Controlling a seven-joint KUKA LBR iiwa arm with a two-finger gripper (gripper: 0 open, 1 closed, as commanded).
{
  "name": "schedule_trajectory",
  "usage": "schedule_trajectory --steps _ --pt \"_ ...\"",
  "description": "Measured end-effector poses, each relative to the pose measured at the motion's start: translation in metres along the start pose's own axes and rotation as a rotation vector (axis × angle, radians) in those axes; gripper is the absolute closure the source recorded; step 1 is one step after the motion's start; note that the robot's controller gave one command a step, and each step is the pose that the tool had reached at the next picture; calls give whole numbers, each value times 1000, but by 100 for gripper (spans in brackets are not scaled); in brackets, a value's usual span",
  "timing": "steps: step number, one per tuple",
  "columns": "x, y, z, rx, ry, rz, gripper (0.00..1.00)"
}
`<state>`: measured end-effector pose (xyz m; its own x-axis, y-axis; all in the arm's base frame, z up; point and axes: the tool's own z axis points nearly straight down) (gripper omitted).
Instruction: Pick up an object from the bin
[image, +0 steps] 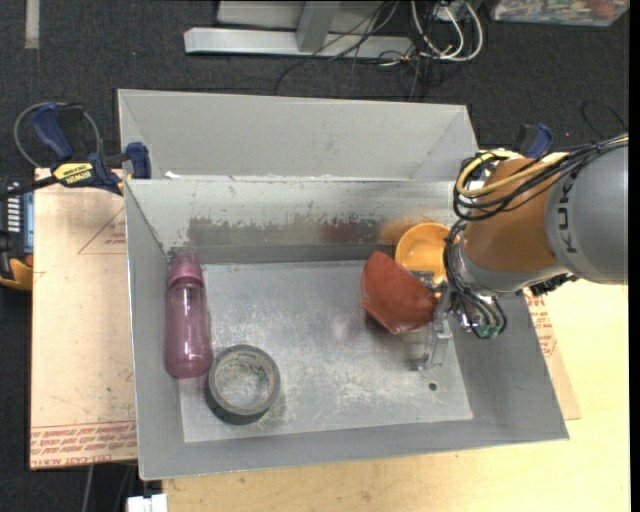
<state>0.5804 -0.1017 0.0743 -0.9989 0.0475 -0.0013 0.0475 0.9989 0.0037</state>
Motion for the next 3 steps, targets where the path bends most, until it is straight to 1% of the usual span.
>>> schedule_trajectory --steps 1,2,3 --pt "9 0 -4 1 -3 5 0" --pt "-2 -1 -17 -2 -22 29 100" --pt "-2 -1 -17 -2 -22 28 100"
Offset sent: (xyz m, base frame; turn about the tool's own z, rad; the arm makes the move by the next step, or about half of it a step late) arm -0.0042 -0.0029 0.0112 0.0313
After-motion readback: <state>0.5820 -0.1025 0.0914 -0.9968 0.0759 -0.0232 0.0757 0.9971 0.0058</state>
